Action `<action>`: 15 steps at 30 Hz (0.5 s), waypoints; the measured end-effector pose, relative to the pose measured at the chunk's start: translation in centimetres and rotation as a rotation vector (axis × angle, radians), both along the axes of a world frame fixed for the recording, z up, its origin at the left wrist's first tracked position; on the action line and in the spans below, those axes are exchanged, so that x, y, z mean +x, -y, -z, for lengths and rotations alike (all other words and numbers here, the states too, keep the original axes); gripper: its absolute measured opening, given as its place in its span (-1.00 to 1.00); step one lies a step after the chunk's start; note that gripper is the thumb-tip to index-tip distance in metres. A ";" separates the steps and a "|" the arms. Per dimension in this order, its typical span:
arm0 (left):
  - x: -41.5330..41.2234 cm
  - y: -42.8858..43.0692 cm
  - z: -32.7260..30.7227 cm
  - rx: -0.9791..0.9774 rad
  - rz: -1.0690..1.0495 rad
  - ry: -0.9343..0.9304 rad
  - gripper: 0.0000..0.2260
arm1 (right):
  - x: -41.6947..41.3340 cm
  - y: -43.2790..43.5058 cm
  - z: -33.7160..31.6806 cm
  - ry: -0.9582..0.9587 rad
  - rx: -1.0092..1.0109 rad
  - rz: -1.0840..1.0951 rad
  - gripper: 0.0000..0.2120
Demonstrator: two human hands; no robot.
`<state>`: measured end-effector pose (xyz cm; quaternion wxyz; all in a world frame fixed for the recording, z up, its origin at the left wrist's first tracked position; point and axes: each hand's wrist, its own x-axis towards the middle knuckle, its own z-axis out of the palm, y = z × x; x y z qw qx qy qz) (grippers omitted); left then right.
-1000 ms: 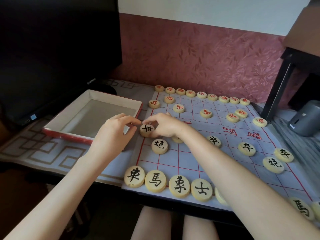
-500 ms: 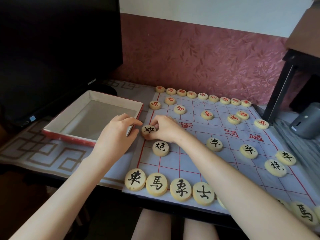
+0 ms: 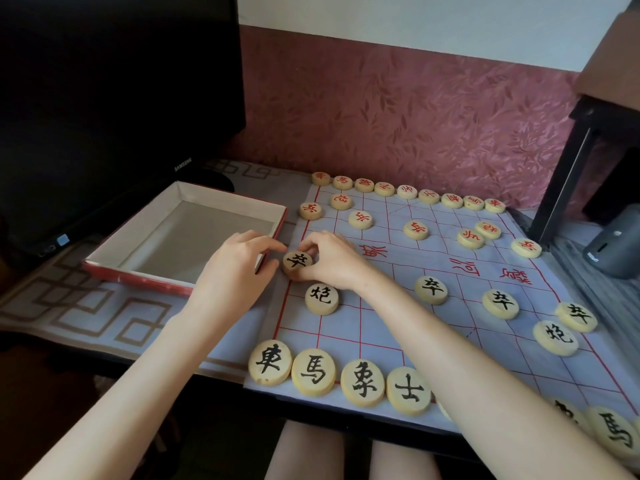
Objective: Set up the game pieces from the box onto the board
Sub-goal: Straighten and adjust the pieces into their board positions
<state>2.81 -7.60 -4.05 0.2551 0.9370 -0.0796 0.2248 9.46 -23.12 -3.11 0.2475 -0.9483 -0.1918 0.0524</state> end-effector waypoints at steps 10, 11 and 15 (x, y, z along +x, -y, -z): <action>0.0 -0.2 -0.2 0.011 -0.021 -0.035 -0.80 | -0.3 0.4 0.0 -0.033 0.054 -0.019 -0.49; 0.0 -0.2 -0.1 0.011 -0.022 -0.037 -0.80 | -0.3 0.4 0.1 -0.028 0.051 -0.025 -0.48; -0.1 -0.2 -0.1 0.005 -0.030 -0.052 -0.79 | -0.2 0.9 0.1 -0.003 0.074 -0.032 -0.44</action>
